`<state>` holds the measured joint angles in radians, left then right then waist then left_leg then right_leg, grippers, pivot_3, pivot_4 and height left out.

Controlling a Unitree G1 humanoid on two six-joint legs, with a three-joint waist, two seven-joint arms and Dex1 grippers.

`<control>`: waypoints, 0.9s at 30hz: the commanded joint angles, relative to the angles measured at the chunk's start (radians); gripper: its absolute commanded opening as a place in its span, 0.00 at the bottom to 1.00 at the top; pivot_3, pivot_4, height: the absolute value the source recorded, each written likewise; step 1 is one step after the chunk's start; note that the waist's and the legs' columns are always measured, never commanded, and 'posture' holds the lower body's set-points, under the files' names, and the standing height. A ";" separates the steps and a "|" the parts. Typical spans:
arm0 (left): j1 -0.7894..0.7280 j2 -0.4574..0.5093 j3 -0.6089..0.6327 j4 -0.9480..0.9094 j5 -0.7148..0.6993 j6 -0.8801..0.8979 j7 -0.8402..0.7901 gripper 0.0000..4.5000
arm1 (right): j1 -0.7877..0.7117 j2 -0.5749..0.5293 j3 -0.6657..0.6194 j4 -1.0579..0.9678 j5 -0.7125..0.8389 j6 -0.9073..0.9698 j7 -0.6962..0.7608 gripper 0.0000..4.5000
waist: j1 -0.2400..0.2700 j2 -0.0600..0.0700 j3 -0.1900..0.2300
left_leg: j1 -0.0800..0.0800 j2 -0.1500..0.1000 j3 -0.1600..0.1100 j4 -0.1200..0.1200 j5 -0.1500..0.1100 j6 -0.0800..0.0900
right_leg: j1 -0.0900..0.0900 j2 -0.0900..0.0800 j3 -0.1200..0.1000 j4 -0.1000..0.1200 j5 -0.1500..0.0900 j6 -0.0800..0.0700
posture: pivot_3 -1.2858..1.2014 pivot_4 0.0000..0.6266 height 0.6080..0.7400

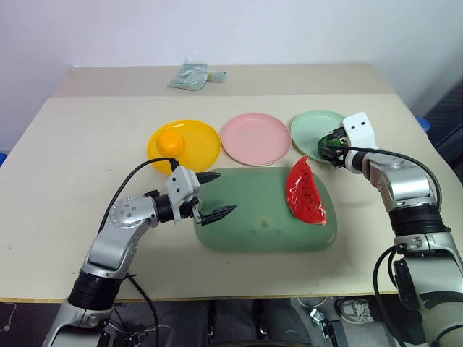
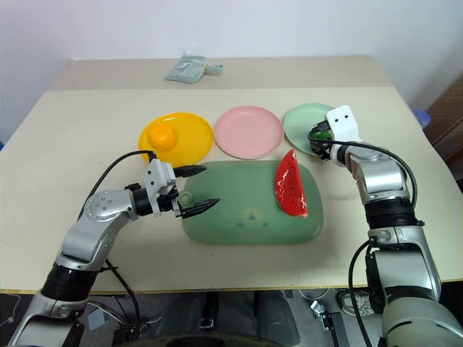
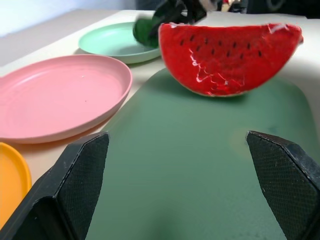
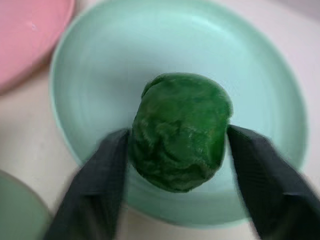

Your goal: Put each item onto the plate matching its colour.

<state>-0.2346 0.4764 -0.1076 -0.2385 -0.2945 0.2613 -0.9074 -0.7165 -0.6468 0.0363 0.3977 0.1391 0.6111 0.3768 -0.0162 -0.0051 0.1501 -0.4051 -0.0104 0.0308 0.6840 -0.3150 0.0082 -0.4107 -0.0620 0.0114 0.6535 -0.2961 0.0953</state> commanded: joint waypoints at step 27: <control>0.066 0.064 0.054 0.127 0.011 -0.154 -0.022 1.00 | 0.303 -0.002 -0.135 -1.053 0.337 0.876 -0.059 0.48 | 0.001 0.001 -0.001 | 0.000 0.001 -0.002 0.000 -0.001 0.002 | 0.000 -0.001 -0.001 0.000 0.000 0.000 | 0.52 0.24 1.00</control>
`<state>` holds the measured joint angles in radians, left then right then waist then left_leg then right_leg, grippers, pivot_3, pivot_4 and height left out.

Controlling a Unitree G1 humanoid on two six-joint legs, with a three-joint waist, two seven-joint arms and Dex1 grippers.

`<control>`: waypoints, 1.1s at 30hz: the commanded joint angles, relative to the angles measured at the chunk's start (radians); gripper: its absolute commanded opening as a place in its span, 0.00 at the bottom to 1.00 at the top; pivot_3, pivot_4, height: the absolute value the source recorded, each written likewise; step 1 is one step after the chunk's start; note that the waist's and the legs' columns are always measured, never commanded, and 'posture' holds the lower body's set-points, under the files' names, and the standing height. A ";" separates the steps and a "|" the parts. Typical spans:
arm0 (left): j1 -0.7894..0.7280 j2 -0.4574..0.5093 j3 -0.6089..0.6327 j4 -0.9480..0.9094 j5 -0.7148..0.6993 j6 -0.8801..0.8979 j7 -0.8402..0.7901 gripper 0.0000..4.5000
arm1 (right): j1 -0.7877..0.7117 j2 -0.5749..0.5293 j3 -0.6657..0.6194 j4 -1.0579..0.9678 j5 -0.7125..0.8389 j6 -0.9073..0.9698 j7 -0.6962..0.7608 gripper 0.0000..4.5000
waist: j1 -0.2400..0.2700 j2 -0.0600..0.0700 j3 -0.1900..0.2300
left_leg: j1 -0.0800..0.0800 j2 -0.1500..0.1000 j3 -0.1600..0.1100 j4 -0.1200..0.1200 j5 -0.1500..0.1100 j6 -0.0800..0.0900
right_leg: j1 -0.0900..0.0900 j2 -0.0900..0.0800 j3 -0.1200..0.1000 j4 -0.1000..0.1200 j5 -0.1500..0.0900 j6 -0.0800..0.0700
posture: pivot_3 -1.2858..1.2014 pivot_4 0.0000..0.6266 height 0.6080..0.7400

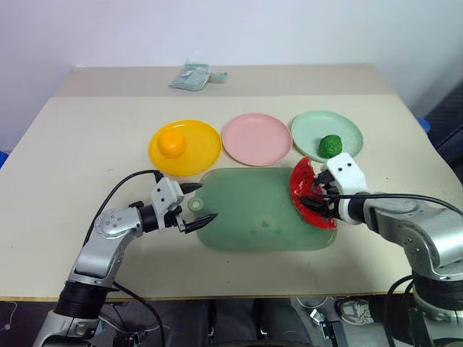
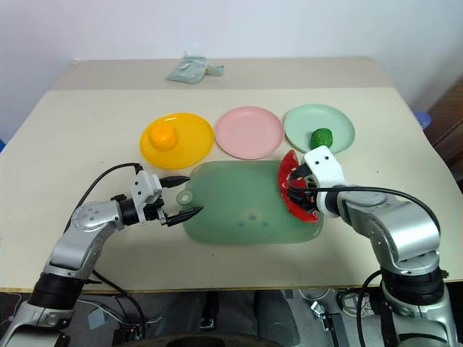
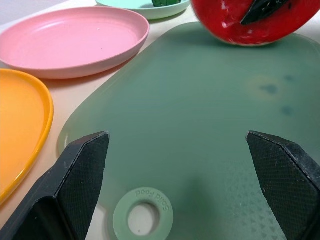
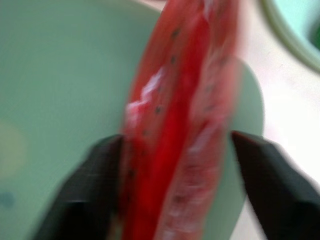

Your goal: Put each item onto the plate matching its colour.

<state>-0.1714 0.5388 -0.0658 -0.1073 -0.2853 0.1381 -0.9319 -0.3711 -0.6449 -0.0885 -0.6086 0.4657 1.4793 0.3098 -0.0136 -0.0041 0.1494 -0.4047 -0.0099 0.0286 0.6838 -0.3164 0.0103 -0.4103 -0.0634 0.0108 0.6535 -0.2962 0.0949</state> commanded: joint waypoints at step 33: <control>0.057 -0.012 0.176 -0.056 0.005 0.011 0.250 1.00 | -0.292 0.114 0.091 0.549 -0.230 -0.961 0.235 0.83 | 0.004 0.000 0.000 | -0.003 -0.001 0.002 0.001 0.002 -0.003 | -0.006 0.001 0.000 0.009 0.000 0.000 | 0.52 0.24 1.00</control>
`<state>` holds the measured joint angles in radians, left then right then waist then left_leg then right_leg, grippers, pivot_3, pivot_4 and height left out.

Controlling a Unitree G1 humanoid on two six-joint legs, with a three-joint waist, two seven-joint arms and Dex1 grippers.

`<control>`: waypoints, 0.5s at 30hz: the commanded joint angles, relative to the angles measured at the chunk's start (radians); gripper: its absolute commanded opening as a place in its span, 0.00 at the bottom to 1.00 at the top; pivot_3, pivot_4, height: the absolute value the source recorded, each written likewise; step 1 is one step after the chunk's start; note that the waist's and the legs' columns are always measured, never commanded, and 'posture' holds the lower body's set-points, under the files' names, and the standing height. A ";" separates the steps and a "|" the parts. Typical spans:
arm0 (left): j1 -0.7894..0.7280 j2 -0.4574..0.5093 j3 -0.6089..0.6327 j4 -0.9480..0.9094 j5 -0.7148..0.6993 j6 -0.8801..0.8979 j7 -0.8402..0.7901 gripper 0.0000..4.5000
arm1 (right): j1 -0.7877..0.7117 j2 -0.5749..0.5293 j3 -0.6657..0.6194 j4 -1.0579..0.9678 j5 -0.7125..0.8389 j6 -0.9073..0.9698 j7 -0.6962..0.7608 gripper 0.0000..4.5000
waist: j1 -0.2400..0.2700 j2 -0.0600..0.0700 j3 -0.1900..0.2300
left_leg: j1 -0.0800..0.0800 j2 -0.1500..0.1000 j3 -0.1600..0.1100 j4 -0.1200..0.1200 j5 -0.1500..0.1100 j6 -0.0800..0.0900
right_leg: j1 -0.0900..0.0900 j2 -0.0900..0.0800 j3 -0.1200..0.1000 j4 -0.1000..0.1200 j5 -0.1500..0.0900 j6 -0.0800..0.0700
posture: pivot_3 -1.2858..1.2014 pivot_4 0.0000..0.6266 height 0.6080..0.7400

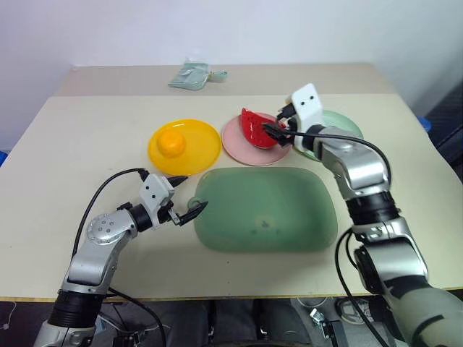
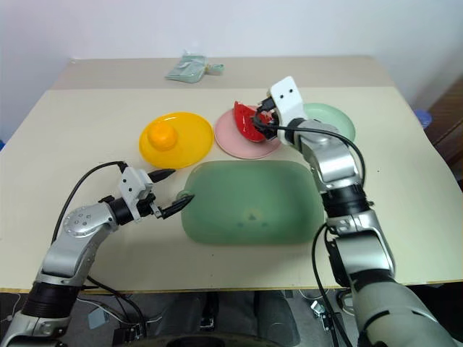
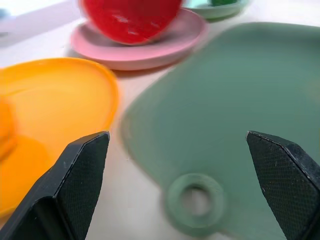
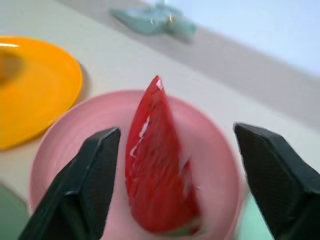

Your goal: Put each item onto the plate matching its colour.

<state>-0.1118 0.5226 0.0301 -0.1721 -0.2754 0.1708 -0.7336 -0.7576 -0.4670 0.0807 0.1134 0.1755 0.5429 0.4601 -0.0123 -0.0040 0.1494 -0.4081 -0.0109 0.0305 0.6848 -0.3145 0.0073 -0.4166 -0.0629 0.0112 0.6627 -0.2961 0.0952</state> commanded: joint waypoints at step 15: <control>0.094 0.049 0.197 0.044 0.020 -0.057 0.115 1.00 | 0.690 -0.275 -0.374 -0.438 0.246 -0.024 0.319 0.83 | -0.001 0.000 0.000 | 0.010 0.001 0.000 -0.001 -0.004 0.006 | 0.011 0.000 0.001 -0.005 0.000 0.000 | 0.52 0.24 1.00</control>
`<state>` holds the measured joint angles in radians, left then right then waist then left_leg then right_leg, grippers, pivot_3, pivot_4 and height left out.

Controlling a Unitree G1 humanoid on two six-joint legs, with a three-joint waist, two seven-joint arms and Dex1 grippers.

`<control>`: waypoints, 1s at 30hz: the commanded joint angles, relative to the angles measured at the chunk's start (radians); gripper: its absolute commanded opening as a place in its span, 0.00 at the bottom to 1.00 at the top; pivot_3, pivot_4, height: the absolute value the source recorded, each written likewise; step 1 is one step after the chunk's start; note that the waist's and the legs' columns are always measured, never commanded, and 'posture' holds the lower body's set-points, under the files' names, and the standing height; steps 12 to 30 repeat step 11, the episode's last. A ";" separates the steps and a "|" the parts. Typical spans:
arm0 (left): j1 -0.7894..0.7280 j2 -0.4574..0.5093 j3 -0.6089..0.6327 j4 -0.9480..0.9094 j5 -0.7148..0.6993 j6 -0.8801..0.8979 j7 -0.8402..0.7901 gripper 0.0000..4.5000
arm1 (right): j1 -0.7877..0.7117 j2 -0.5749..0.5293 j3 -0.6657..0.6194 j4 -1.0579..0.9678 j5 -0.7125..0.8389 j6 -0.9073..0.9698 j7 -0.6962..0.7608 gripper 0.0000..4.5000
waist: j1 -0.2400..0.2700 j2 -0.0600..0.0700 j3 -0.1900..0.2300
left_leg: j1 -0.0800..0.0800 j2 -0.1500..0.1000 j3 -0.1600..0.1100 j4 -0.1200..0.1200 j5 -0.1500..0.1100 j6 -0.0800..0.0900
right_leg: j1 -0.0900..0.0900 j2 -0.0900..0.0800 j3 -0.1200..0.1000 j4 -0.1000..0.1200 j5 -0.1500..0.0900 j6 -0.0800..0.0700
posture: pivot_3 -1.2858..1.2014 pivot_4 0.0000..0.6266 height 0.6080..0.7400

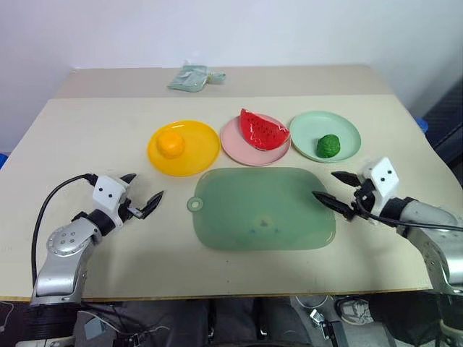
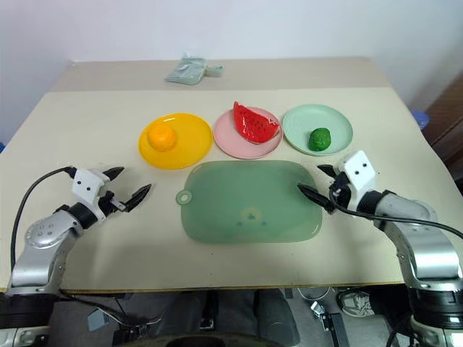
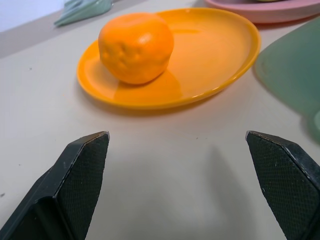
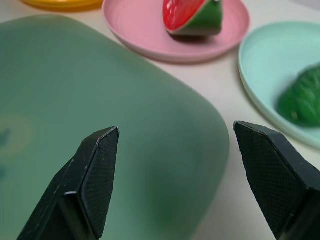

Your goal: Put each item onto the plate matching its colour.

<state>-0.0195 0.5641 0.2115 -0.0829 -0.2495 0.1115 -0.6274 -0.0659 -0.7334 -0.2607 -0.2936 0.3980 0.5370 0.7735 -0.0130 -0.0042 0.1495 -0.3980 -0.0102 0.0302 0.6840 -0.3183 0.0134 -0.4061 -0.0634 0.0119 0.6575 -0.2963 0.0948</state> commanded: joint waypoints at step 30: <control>0.048 -0.017 0.025 -0.128 -0.017 0.043 0.043 1.00 | -0.031 -0.006 -0.005 0.043 0.007 -0.061 0.023 0.83 | 0.002 0.000 0.000 | 0.003 0.000 0.000 -0.002 0.000 0.000 | 0.003 -0.001 0.000 -0.003 0.000 0.000 | 0.52 0.24 1.00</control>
